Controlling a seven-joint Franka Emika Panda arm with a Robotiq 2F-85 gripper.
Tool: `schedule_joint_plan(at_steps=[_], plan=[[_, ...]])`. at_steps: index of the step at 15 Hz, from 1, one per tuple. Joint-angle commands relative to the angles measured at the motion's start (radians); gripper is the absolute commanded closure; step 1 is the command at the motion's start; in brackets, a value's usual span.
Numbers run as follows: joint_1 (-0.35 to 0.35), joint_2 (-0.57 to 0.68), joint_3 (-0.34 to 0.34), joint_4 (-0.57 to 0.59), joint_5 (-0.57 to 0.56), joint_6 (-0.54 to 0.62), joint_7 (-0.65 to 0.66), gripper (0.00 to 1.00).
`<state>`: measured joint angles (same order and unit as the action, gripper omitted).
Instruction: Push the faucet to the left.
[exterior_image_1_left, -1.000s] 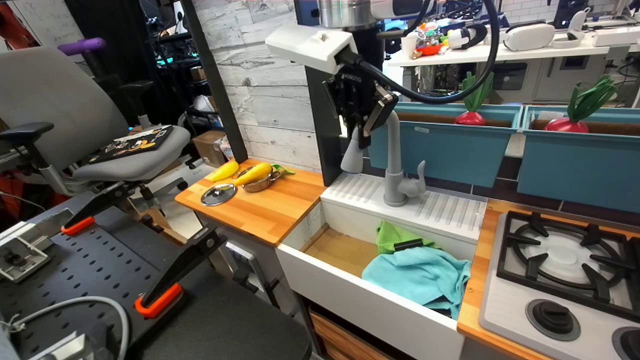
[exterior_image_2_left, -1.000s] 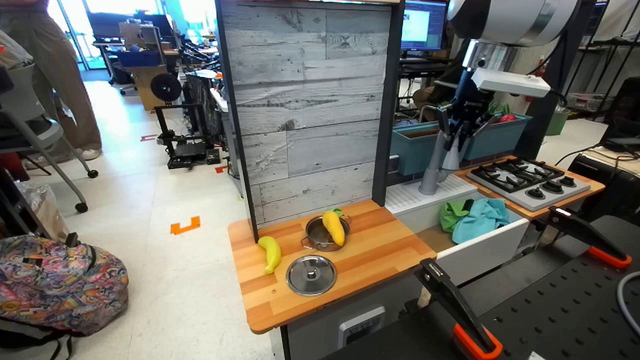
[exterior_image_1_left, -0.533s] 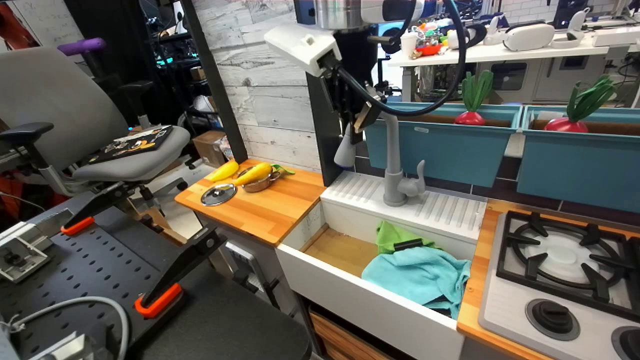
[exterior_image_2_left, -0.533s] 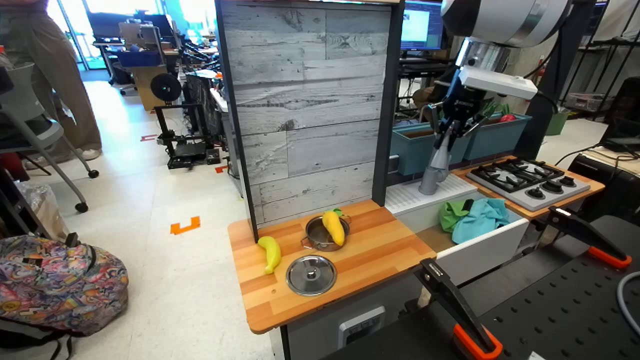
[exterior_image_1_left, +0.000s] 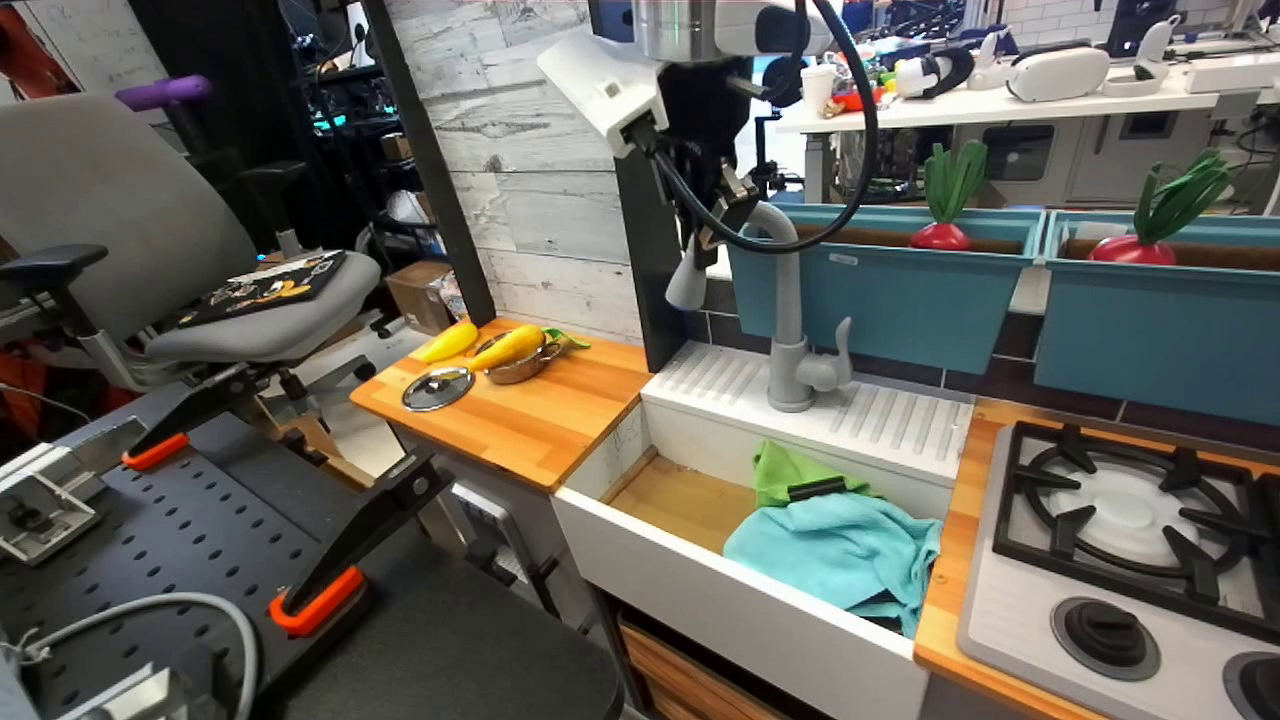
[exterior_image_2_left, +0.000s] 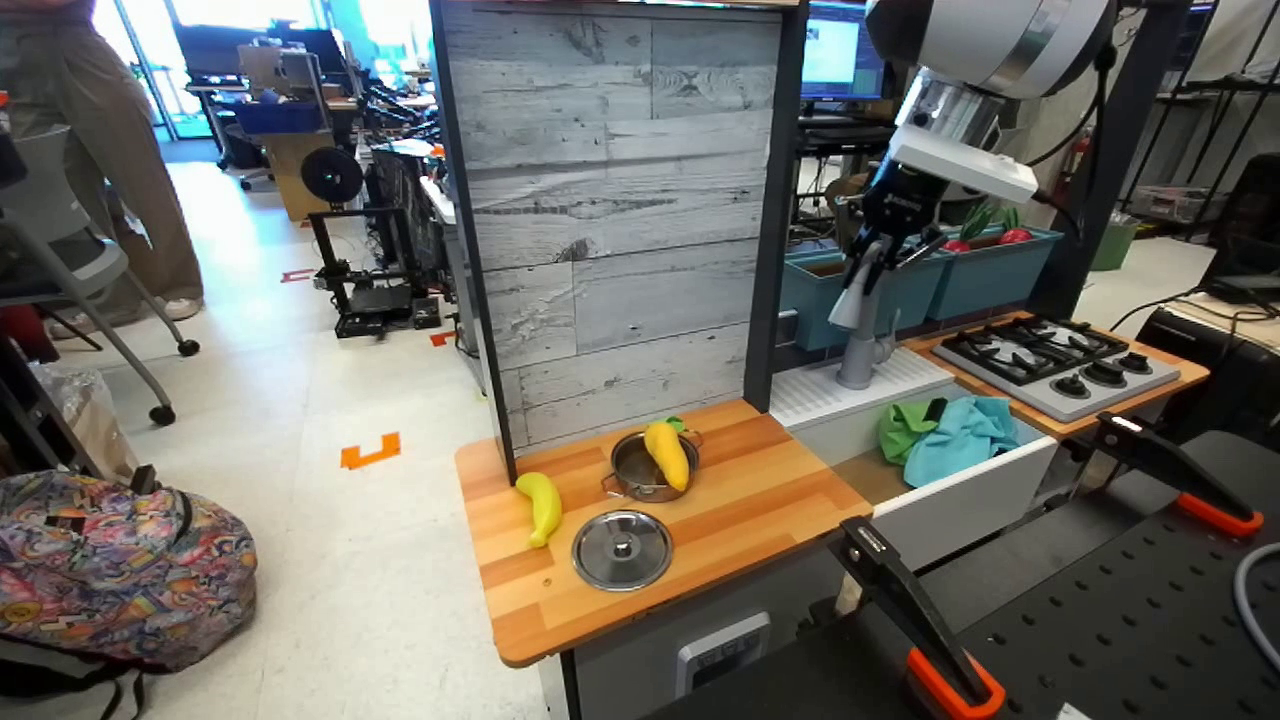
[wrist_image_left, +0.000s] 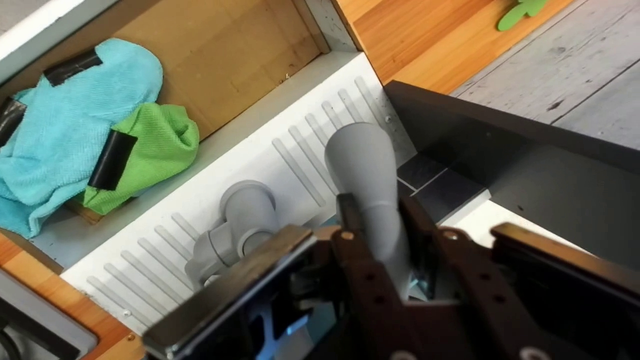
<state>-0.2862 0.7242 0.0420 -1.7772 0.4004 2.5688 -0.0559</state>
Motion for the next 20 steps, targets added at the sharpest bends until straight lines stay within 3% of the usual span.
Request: schedule_joint_plan(at_steps=[1,4,5,9,13,14,20], plan=[[-0.018,0.012,0.06,0.071,0.064,0.027,-0.006,0.98],[-0.018,0.013,0.06,0.077,0.069,0.027,-0.001,0.98],[-0.014,0.011,0.057,0.076,0.068,0.024,0.002,0.72],[-0.009,0.009,0.058,0.078,0.062,0.022,0.003,0.42],[-0.015,-0.003,0.07,0.066,0.063,0.016,-0.01,0.05],[-0.016,-0.01,0.073,0.058,0.063,0.018,-0.014,0.0],[-0.045,-0.064,0.086,-0.006,0.066,-0.008,-0.061,0.0]])
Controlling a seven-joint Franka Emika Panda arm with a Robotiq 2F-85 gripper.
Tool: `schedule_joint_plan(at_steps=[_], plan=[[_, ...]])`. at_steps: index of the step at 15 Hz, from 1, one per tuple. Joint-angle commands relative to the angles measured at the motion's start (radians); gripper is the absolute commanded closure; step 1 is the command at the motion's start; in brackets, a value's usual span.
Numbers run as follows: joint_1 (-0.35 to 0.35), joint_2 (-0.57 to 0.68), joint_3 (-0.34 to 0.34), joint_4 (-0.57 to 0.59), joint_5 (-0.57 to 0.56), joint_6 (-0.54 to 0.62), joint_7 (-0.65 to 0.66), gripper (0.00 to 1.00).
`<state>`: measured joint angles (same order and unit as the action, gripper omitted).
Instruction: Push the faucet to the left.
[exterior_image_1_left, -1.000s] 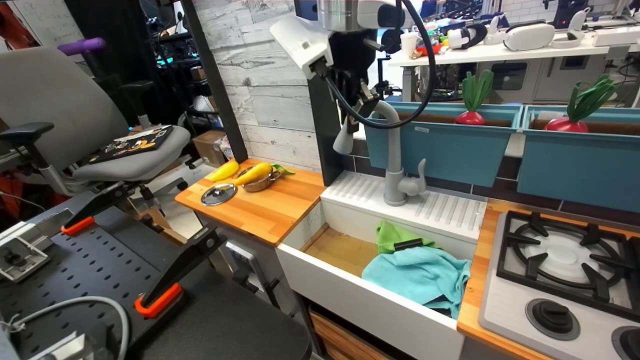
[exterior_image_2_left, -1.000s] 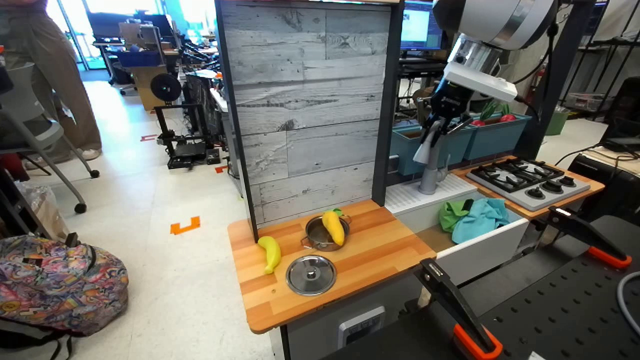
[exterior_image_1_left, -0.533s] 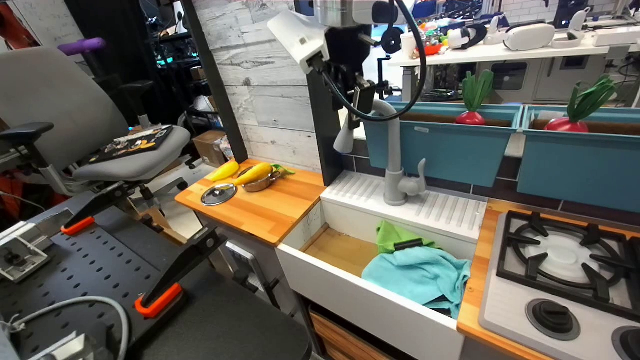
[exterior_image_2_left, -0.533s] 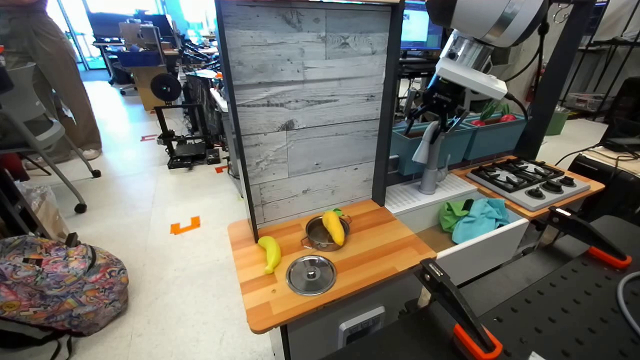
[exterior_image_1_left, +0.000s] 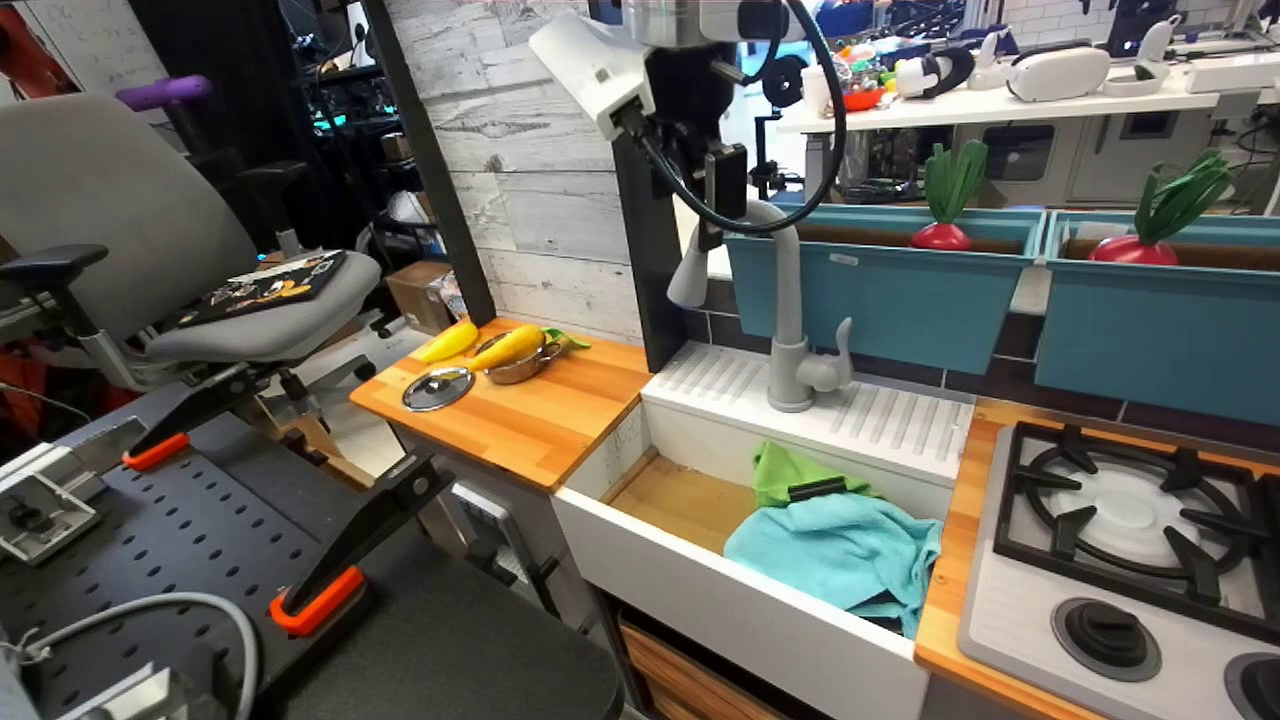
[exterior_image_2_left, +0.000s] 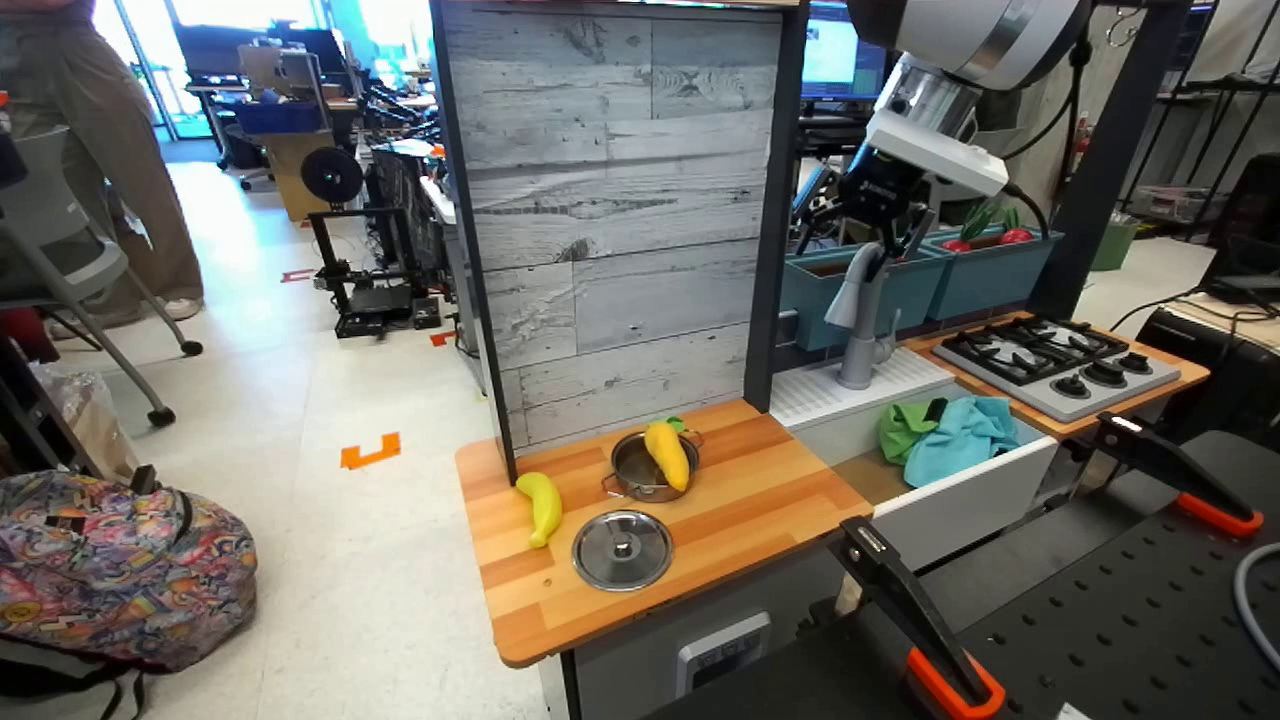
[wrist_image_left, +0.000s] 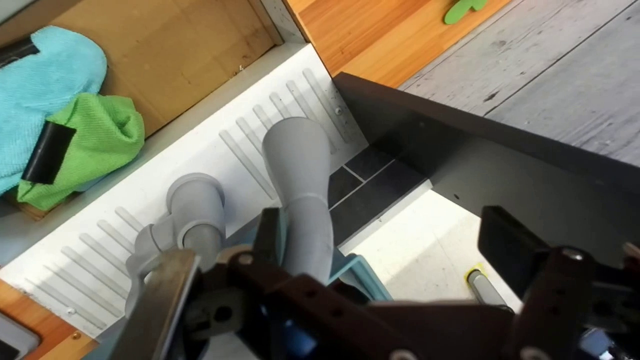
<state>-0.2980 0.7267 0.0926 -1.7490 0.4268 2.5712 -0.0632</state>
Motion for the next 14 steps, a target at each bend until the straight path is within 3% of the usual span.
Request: schedule_joint_plan(at_steps=[1,5,7,12,14], plan=[[-0.04,-0.083,0.033,-0.048,0.037,-0.027,-0.061,0.0],[-0.057,-0.186,0.016,-0.126,0.026,-0.109,-0.1,0.0],[-0.048,-0.262,-0.004,-0.178,-0.005,-0.203,-0.136,0.0],[0.011,-0.463,-0.052,-0.347,-0.098,-0.383,-0.261,0.0],[0.055,-0.511,-0.076,-0.391,-0.19,-0.387,-0.263,0.0]])
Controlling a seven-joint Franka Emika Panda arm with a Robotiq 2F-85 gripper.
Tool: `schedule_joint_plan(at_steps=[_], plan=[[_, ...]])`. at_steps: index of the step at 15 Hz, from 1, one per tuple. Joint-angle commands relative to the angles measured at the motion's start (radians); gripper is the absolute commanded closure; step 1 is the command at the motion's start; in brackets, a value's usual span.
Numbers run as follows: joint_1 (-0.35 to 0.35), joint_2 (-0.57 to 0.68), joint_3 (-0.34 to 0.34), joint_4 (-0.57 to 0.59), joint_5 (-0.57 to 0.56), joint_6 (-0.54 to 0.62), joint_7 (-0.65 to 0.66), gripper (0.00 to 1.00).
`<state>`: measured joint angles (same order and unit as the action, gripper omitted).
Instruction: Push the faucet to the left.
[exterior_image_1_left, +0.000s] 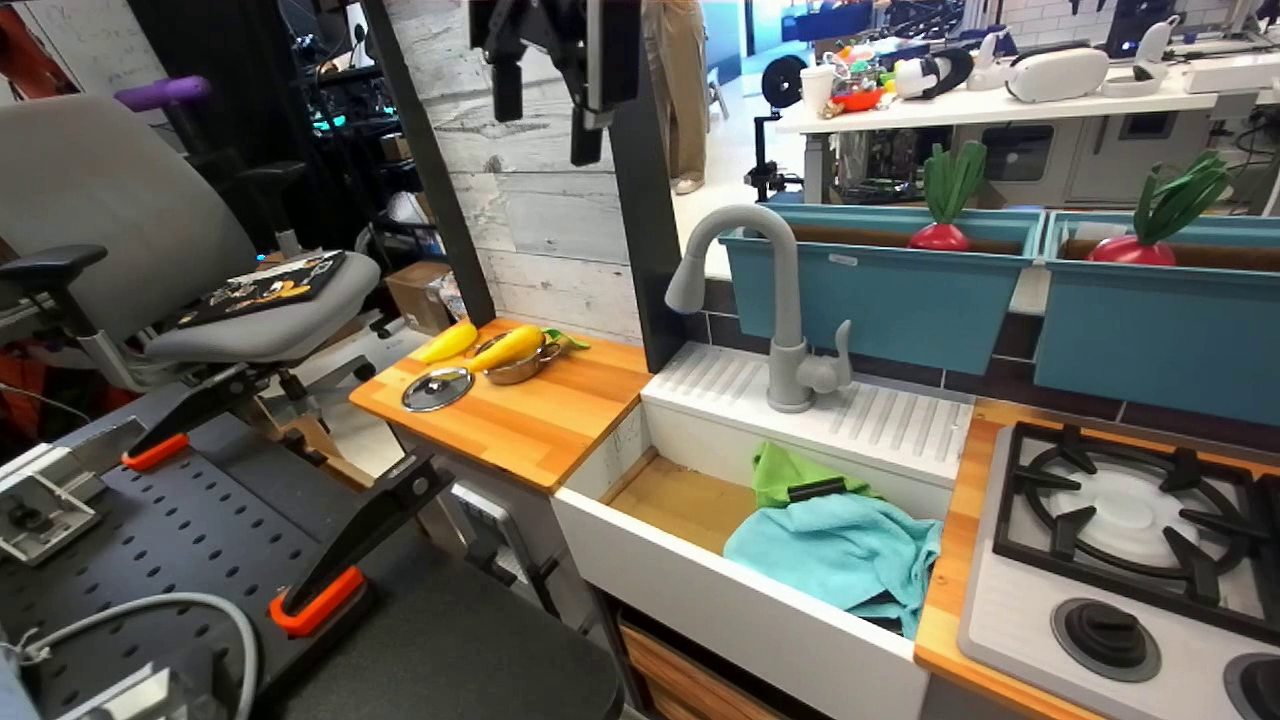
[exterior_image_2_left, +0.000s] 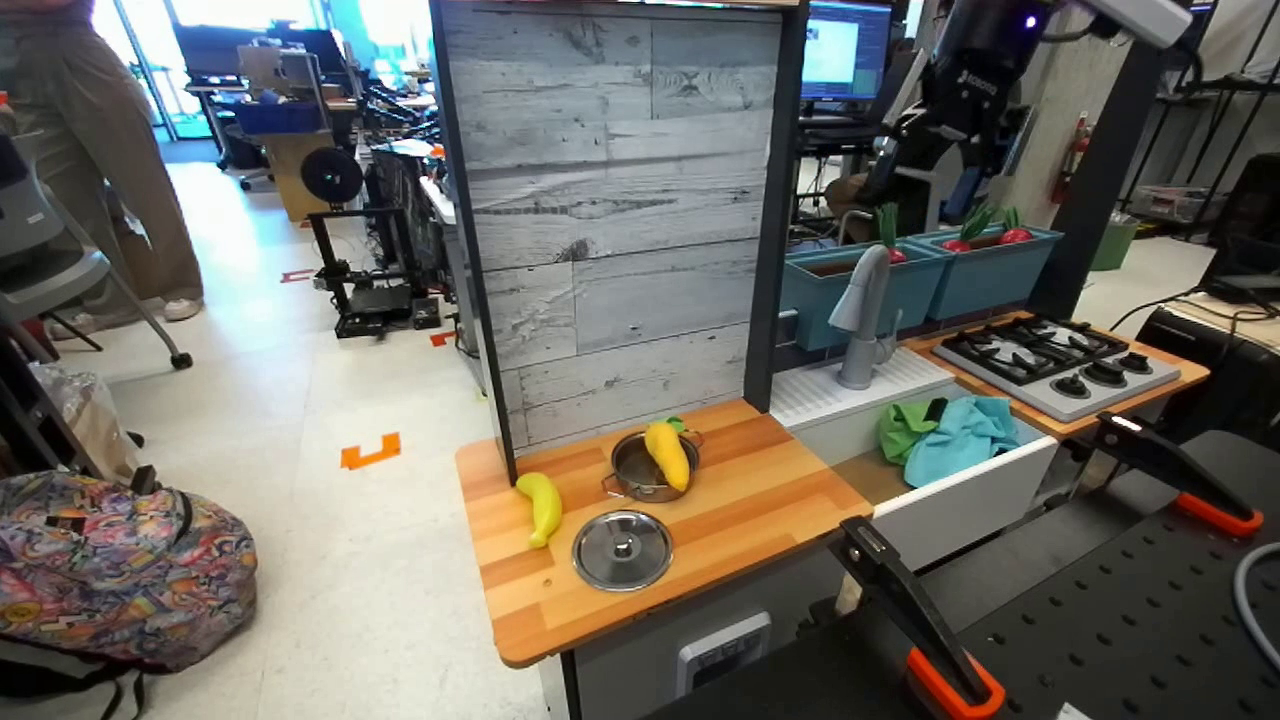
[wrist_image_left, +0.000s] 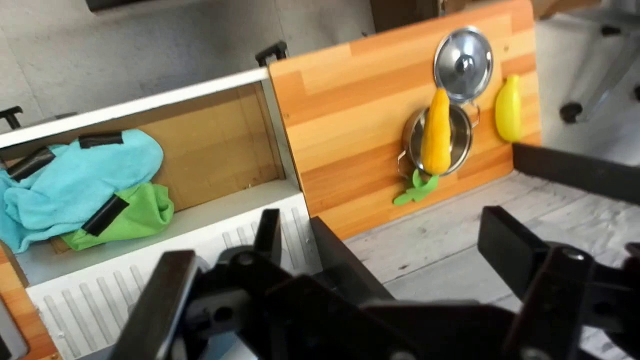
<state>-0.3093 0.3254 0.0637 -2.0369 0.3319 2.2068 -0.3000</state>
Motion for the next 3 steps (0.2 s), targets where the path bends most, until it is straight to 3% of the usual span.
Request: schedule_joint_plan(at_steps=[1,3], plan=[[0.054,-0.033,-0.048,-0.028,-0.026,-0.015,-0.016,0.0],[0.081,-0.079,-0.058,-0.074,-0.065,-0.014,-0.014,0.0]])
